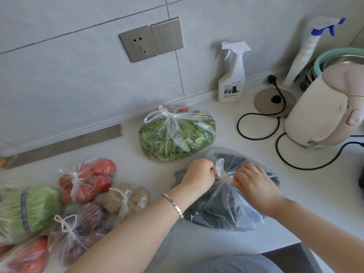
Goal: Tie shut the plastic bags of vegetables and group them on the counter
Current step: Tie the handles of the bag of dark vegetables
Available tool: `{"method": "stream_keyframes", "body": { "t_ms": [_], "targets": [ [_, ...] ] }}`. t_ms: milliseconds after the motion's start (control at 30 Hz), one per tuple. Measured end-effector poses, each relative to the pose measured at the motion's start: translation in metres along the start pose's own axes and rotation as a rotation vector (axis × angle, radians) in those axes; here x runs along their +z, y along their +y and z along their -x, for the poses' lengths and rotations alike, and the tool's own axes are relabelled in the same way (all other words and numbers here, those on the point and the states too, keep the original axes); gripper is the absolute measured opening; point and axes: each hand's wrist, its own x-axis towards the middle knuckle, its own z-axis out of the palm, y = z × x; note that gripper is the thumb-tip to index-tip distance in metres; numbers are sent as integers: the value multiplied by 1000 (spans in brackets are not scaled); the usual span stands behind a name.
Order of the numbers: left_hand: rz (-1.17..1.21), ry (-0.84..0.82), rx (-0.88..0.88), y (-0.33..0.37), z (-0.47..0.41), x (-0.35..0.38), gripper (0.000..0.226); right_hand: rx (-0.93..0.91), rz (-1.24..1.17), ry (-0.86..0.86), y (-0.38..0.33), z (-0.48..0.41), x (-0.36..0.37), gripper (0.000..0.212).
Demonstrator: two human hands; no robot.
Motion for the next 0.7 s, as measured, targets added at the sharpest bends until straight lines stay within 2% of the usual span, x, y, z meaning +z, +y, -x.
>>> {"method": "stream_keyframes", "body": {
  "t_ms": [100, 233, 367, 433, 533, 700],
  "targets": [
    [9, 27, -86, -2, 2, 5, 25, -22, -47, 3, -2, 2, 2, 52],
    [79, 1, -216, -6, -1, 16, 24, -11, -85, -36, -2, 3, 7, 53],
    [141, -56, -274, -17, -3, 18, 21, 38, -192, -314, -7, -9, -14, 29],
    [229, -60, -308, -26, -6, 7, 20, 53, -247, -350, -13, -28, -31, 24],
    [268, 65, -345, -39, -6, -28, 25, 25, -296, -305, -35, -65, -54, 20],
    [92, 253, -404, -82, 29, -92, 24, -145, -159, -464, -106, -117, -69, 23]
  ]
}}
